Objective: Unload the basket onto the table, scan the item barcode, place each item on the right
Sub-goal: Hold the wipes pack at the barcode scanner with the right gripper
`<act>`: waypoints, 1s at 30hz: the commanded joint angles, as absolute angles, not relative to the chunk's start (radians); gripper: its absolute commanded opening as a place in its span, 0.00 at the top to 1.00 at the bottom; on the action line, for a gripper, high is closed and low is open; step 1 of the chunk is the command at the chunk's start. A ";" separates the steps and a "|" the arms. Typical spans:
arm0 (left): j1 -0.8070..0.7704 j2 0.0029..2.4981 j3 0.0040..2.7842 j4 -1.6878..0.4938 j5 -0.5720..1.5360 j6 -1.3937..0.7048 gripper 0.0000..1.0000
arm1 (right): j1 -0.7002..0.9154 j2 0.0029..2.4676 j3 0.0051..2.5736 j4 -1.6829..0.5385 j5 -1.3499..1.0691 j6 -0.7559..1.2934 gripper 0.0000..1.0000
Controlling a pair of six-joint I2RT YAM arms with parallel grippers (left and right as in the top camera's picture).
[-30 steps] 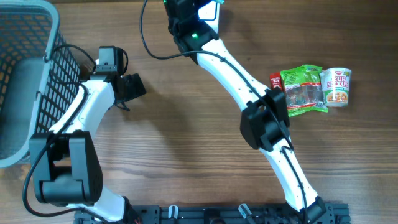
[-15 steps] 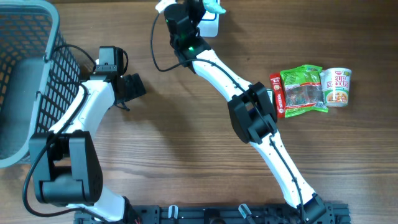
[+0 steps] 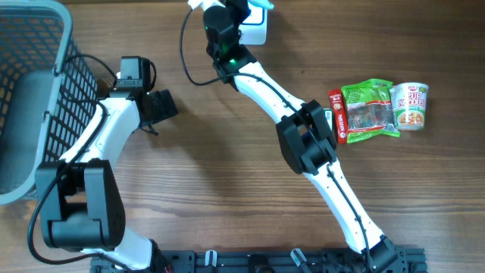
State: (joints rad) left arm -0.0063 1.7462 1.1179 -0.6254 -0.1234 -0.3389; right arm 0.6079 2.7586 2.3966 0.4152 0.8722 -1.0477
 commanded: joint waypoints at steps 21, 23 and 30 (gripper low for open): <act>-0.002 1.722 1.131 -0.624 -0.142 -0.348 0.00 | 0.612 2.824 2.413 0.167 0.849 -0.864 0.96; -0.002 1.722 1.131 -0.624 -0.142 -0.348 0.00 | 0.617 2.824 2.413 0.189 0.850 -0.865 0.96; -0.002 1.722 1.131 -0.624 -0.142 -0.348 0.00 | 0.625 2.824 2.413 0.250 0.868 -0.863 0.96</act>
State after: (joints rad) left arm -0.0063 1.7462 1.1179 -0.6258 -0.1234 -0.3389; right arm 0.6178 2.7972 2.3993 0.2363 0.8581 -0.9009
